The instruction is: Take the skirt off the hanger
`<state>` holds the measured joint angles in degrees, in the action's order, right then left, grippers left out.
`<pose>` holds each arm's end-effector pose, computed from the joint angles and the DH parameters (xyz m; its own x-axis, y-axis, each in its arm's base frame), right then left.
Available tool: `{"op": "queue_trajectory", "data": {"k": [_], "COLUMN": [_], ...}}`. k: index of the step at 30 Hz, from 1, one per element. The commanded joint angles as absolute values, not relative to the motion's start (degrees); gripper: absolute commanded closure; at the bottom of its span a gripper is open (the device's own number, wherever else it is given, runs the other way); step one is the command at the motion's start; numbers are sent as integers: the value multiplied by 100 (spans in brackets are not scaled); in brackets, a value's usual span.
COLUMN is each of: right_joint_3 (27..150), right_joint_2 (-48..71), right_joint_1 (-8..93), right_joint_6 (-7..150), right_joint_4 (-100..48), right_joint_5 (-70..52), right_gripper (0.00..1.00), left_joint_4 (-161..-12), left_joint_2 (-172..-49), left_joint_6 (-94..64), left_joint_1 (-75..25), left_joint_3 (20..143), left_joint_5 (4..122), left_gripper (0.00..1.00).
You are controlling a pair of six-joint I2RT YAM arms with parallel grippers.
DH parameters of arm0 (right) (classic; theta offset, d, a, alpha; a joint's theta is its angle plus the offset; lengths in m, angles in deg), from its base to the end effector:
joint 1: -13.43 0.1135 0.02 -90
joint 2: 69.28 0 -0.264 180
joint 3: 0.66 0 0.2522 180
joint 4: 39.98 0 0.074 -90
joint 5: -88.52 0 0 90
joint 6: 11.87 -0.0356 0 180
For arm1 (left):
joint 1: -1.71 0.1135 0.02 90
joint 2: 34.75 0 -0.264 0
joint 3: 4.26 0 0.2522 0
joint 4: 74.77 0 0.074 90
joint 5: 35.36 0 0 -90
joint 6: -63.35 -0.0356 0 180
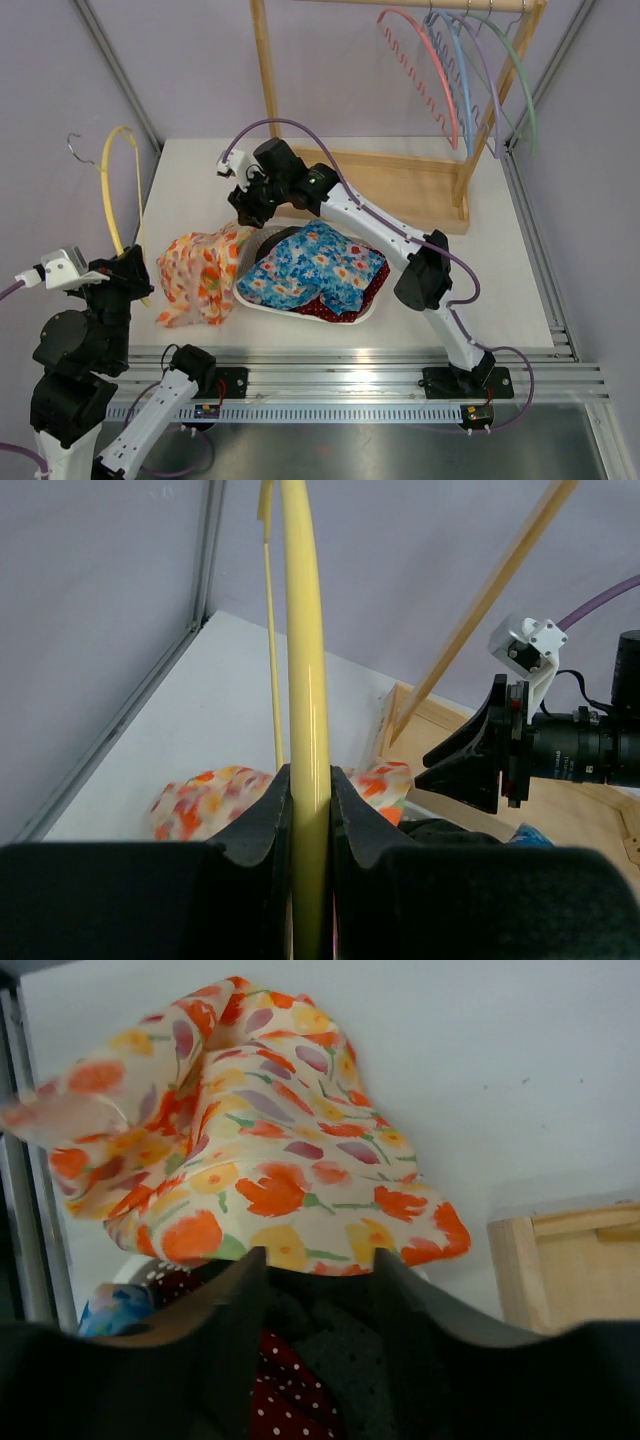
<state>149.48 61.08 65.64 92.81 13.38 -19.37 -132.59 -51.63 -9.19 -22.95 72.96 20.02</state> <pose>0.3089 0.4162 0.3403 -0.0975 -0.5194 -0.8490 -0.9651 0.2577 -0.0468 0.0042 0.0203 0.4139 0.0899 -0.3129 -0.9455 -0.1525 0.9338 -0.3236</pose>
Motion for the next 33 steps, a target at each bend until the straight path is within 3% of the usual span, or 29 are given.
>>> {"op": "queue_trajectory", "data": {"k": [1, 2, 6, 9, 12, 19, 27, 33], "right_joint_3": [15092, 15066, 14506, 13916, 12496, 10418, 7801, 6892], "right_joint_2": [5440, 5325, 4387, 3718, 2402, 597, -1019, -1347], "right_joint_1": [6590, 6590, 6582, 6555, 6468, 5660, 4272, 3550], "right_joint_6": [9842, 10052, 10773, 11555, 12311, 12489, 11355, 11047], "right_joint_4": [1535, 1710, 2168, 2545, 2766, 2750, 1677, 1105], "right_joint_5": [-2757, -2906, -3214, -3671, -4128, -4226, -4190, -4306], "right_gripper": [40, 24, 11, 10, 9, 8, 7, 6], "left_joint_4": [-12625, -12581, -12282, -12106, -12105, -11685, -10060, -9118], "left_joint_2": [-5382, -5417, -5575, -5795, -6207, -7323, -8799, -9802], "left_joint_6": [-1354, -1390, -1662, -1908, -2180, -2094, -874, -249], "left_joint_1": [-2290, -2290, -2290, -2290, -2290, -2290, -2298, -2298], "left_joint_3": [7506, 7524, 7515, 7541, 7655, 8042, 8455, 9114], "left_joint_5": [2483, 2675, 3449, 4293, 5093, 6542, 6923, 6554], "left_gripper": [100, 100, 100, 100, 100, 100, 100, 100]}}
